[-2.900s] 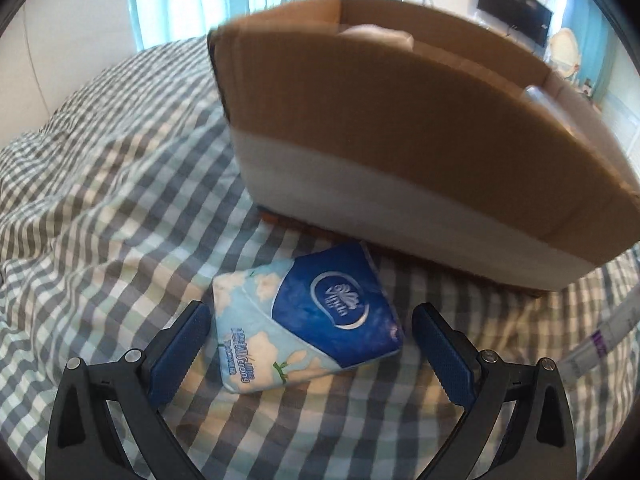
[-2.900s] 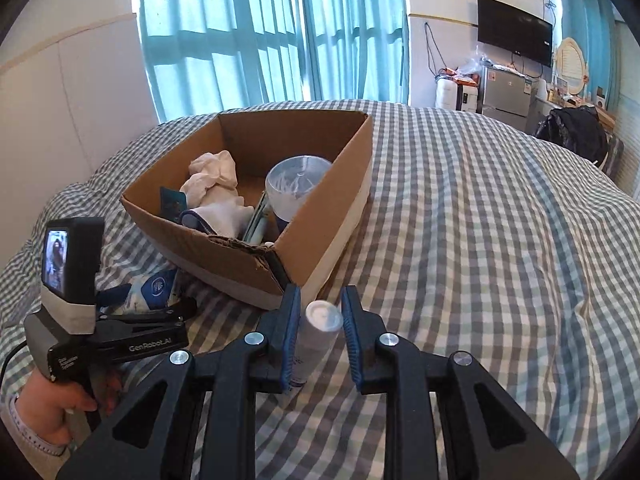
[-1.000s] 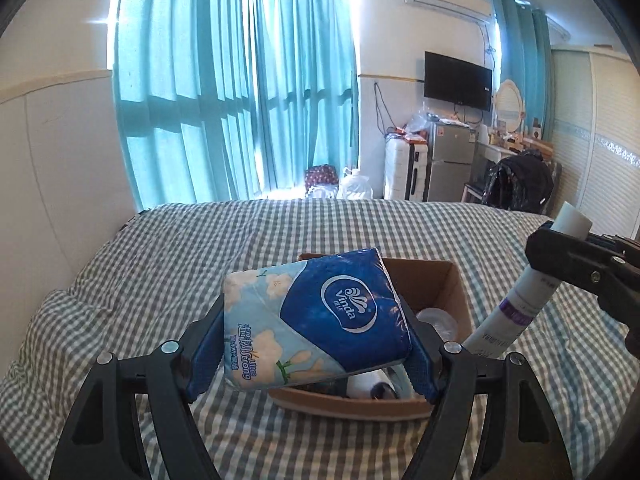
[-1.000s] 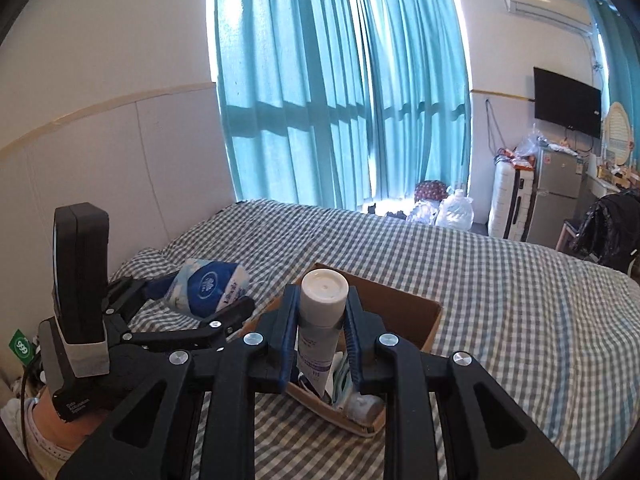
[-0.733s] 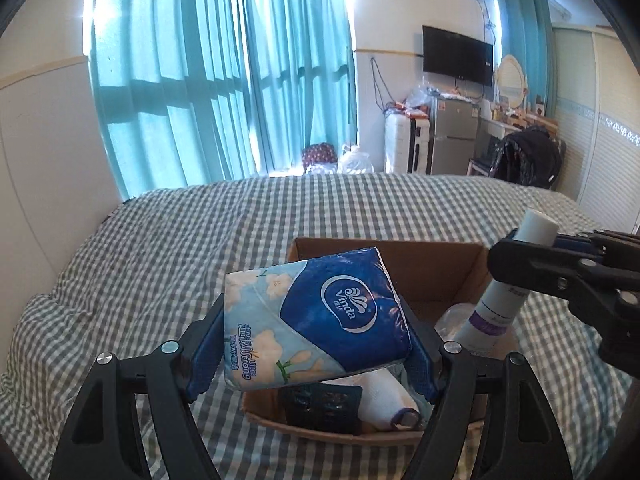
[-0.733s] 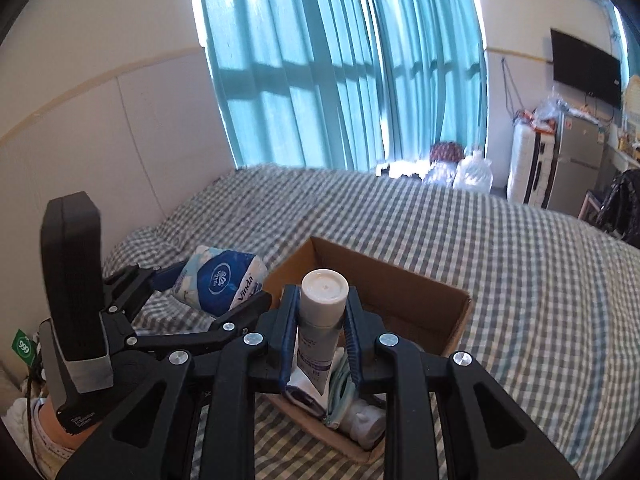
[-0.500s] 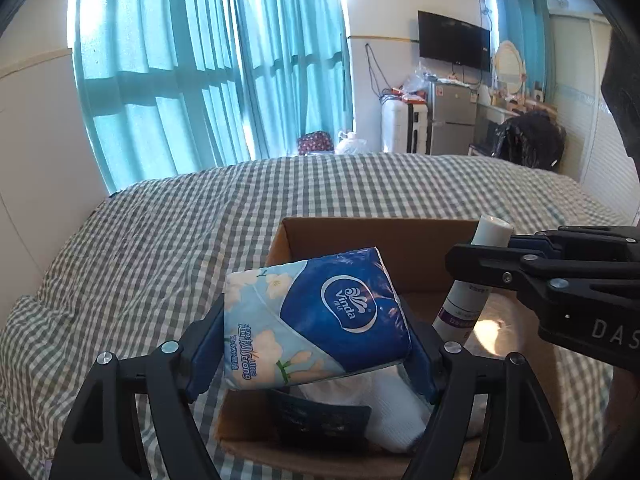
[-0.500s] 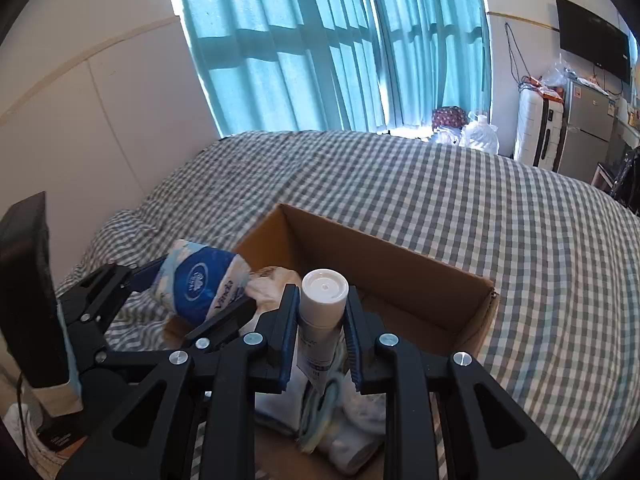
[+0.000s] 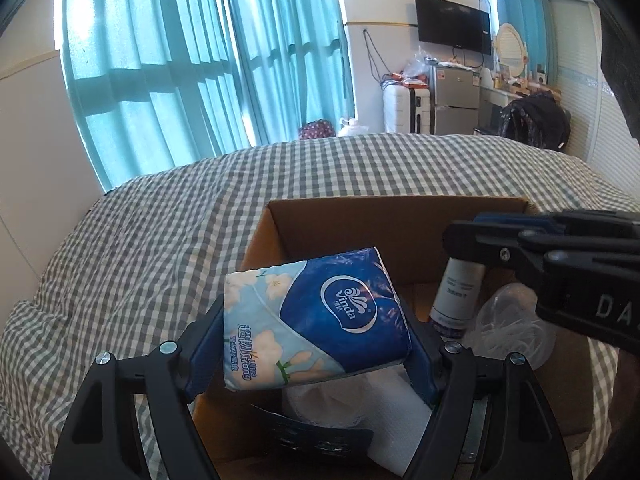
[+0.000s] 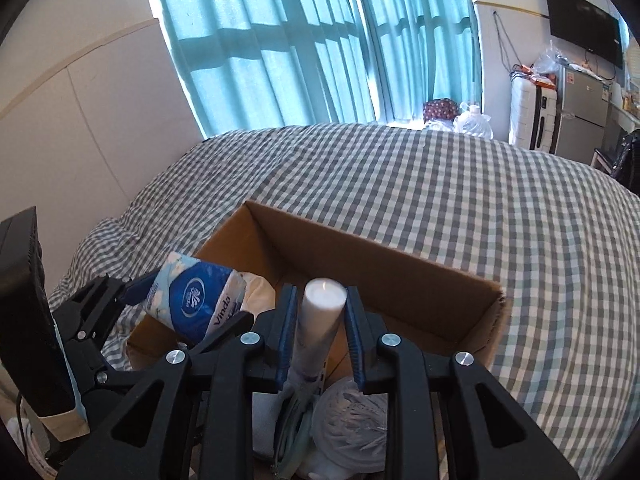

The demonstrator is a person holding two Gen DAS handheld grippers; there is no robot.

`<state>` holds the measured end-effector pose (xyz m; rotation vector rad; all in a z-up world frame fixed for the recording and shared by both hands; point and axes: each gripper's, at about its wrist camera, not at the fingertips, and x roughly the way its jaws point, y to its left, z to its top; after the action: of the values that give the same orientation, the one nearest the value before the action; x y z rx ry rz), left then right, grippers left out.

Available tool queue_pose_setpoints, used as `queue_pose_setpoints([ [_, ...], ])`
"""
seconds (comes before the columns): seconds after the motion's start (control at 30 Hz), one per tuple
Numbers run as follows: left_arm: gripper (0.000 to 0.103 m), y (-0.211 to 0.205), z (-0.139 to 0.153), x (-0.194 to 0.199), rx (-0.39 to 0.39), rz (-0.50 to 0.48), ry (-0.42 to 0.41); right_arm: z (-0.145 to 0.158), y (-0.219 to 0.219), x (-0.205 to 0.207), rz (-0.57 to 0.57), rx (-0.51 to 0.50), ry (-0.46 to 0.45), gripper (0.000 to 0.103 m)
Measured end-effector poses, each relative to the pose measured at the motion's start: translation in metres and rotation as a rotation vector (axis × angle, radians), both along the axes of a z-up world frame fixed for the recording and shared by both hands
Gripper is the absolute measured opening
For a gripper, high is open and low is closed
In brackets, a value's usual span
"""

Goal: Organize objects
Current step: 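Drop the tissue pack into the box with the left gripper while the right drops the tube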

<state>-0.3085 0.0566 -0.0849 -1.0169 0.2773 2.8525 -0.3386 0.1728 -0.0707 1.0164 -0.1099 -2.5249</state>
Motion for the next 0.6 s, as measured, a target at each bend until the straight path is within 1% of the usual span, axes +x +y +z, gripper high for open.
queue_pose_setpoints([
  [0.03, 0.080, 0.002, 0.002, 0.001, 0.000, -0.007, -0.001, 0.006, 0.003, 0.004, -0.016, -0.006, 0.014, 0.050],
  [0.1, 0.080, 0.006, 0.005, 0.003, 0.004, -0.022, -0.007, 0.016, 0.009, 0.010, -0.036, -0.020, 0.040, 0.062],
  [0.2, 0.080, 0.010, 0.016, 0.008, 0.001, -0.025, 0.001, 0.034, 0.017, 0.021, -0.057, -0.027, 0.066, 0.064],
  [0.3, 0.081, 0.012, 0.033, 0.014, 0.017, -0.034, 0.010, 0.058, 0.026, 0.039, -0.091, -0.023, 0.108, 0.070],
  [0.4, 0.089, 0.016, 0.057, 0.027, 0.029, -0.049, 0.055, 0.088, 0.035, 0.064, -0.125, -0.030, 0.158, 0.073],
  [0.47, 0.098, 0.017, 0.076, 0.042, 0.033, -0.059, 0.105, 0.106, 0.036, 0.079, -0.137, -0.015, 0.182, 0.075],
  [0.53, 0.103, 0.017, 0.092, 0.055, 0.040, -0.061, 0.139, 0.124, 0.035, 0.097, -0.146, 0.007, 0.207, 0.078],
  [0.6, 0.103, 0.016, 0.105, 0.064, 0.043, -0.059, 0.152, 0.142, 0.035, 0.117, -0.152, 0.024, 0.237, 0.079],
])
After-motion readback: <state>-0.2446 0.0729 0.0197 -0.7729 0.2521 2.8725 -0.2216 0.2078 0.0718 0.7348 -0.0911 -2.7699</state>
